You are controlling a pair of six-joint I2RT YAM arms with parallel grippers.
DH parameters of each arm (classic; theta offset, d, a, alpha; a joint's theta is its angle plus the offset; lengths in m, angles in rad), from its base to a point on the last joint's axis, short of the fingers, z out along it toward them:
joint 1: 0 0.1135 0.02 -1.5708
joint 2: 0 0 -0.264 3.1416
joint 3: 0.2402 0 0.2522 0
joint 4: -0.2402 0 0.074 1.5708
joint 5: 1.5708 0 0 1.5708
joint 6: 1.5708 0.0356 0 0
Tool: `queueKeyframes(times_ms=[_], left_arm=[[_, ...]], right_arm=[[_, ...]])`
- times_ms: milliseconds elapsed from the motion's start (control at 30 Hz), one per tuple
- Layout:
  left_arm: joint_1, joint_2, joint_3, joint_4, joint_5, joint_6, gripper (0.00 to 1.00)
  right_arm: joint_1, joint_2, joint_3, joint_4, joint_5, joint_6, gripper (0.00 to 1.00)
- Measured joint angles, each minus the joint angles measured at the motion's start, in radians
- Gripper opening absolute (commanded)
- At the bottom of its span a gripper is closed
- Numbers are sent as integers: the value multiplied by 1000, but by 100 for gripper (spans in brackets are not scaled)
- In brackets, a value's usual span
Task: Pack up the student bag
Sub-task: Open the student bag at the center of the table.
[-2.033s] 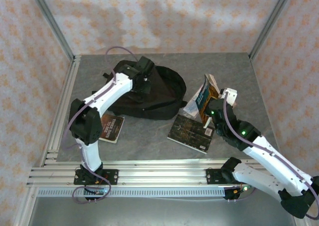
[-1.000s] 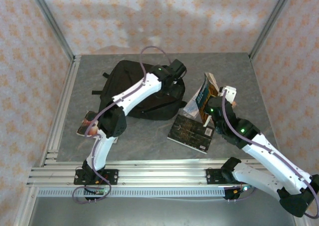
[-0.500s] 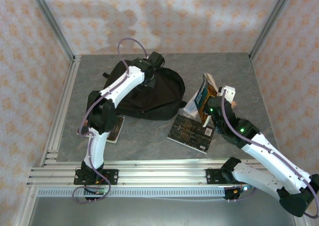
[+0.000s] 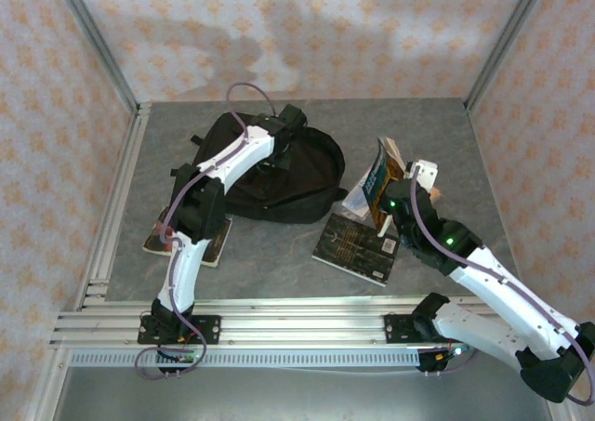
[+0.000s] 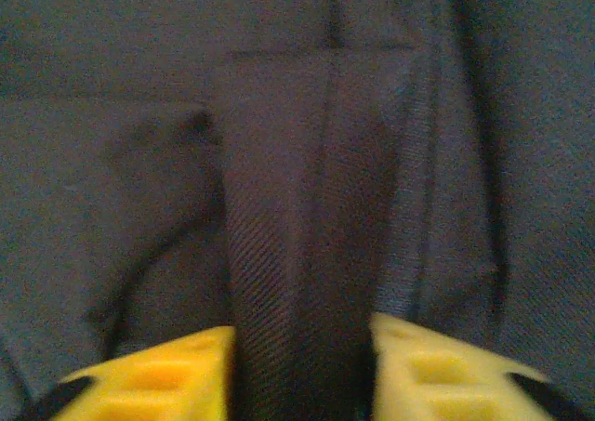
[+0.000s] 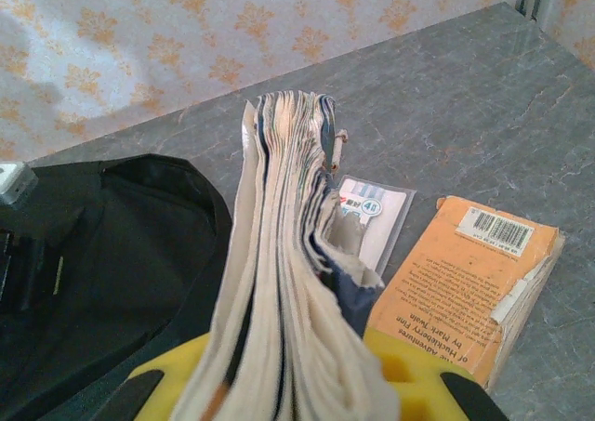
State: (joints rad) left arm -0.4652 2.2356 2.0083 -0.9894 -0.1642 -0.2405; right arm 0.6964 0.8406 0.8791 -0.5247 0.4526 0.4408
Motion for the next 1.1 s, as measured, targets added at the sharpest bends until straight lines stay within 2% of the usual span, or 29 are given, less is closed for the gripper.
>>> queueKeyframes(times_ms=[33,67,300,567,733,933,1100], left_arm=[[1,0,0,1,2,2,4],[3,0,0,2,3,4,0],[31,-40,-2,7,69,6,0],[128,-269,-67,49,254,-34,0],[191,-366,-131,90,383,-68,0],[203,-381,-176,130,504,-77,0],[206,-381,-183,145,580,-76,0]], right_arm=[[0,0,0,0,0,0,0],[0,1,1,0,0,-1,0],[0,61,74,1,-9,-17,0],[-21,171,212,21,-66,-46,0],[-103,243,252,56,-174,-23,0],[-238,309,252,91,-370,77,0],[-261,316,252,107,-435,129,0]])
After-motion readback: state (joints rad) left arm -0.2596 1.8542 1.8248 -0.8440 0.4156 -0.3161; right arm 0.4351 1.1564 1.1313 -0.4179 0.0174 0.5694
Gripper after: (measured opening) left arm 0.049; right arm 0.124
